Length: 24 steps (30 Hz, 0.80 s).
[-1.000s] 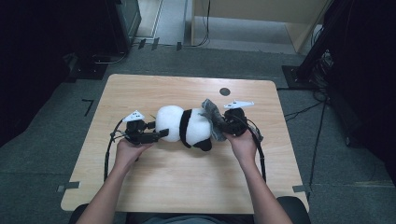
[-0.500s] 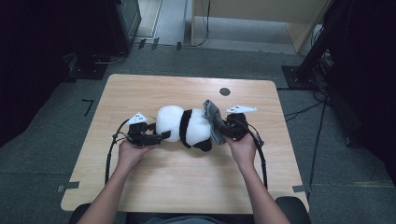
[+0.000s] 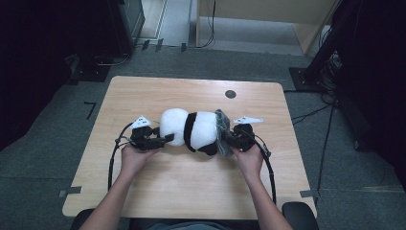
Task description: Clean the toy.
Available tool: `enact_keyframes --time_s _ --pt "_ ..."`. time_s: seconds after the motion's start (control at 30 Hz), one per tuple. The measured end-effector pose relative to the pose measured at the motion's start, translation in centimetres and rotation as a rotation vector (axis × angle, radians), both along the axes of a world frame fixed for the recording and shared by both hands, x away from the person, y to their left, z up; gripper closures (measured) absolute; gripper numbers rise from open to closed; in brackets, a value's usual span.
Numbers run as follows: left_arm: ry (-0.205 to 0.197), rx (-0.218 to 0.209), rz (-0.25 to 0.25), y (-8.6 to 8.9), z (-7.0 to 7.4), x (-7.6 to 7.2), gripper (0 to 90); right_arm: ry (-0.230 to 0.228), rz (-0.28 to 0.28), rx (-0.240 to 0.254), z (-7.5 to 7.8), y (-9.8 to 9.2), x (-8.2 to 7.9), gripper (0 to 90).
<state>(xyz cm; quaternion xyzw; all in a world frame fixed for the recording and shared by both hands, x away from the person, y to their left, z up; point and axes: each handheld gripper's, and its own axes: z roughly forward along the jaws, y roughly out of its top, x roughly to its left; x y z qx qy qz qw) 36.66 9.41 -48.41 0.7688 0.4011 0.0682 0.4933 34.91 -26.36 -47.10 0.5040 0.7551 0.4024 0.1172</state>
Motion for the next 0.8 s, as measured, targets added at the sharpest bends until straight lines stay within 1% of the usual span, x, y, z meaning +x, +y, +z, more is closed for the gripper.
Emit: enact_keyframes --time_s 0.07,0.1,0.13,0.17,0.23,0.37,0.47,0.5,0.57,0.6,0.63,0.7,0.77,0.8 --pt "-0.001 0.004 0.001 0.0 0.0 -0.1 35.3 0.027 0.002 0.005 -0.8 0.1 0.1 75.8" --pt "-0.001 0.007 0.001 0.0 0.0 -0.1 35.3 0.047 0.008 -0.004 -1.3 0.2 0.3 75.7" --pt "-0.001 0.008 0.002 0.0 0.1 -0.1 35.3 0.052 0.012 -0.007 -1.5 0.3 0.3 75.6" --pt "-0.002 0.008 0.002 0.0 0.0 -0.1 35.3 0.054 0.010 -0.011 -1.8 0.4 0.4 75.6" --pt "0.001 0.001 0.004 0.1 0.0 -0.1 35.3 0.050 0.011 0.000 -2.1 0.5 0.5 75.5" --pt "-0.003 -0.002 0.004 0.1 0.0 -0.1 35.2 0.045 0.000 -0.010 -1.9 0.0 0.7 75.3" --pt "-0.007 0.005 0.004 0.1 0.0 -0.2 35.1 0.032 -0.006 -0.030 -1.3 -0.6 0.7 75.2" --pt "-0.008 0.007 0.004 0.1 0.0 -0.2 35.1 0.026 -0.009 -0.030 -1.1 -0.7 0.7 75.2" --pt "-0.010 0.010 0.005 0.0 0.0 -0.3 35.1 0.010 -0.013 -0.040 -0.4 -1.2 0.7 75.3" --pt "-0.010 0.012 0.005 0.0 0.0 -0.3 35.1 -0.005 -0.018 -0.041 -0.1 -1.4 0.6 75.4" --pt "-0.011 0.014 0.005 0.0 0.0 -0.3 35.0 -0.022 -0.022 -0.042 0.3 -1.7 0.6 75.5" --pt "-0.009 0.018 0.007 0.0 0.1 -0.4 35.0 -0.024 -0.036 -0.041 1.3 -2.2 0.7 75.4" --pt "-0.009 0.021 0.007 0.0 0.1 -0.4 34.9 -0.059 -0.036 -0.029 2.6 -2.6 0.8 75.4" --pt "-0.009 0.022 0.006 0.0 0.1 -0.4 35.0 -0.066 -0.032 -0.026 3.2 -2.6 0.8 75.4"
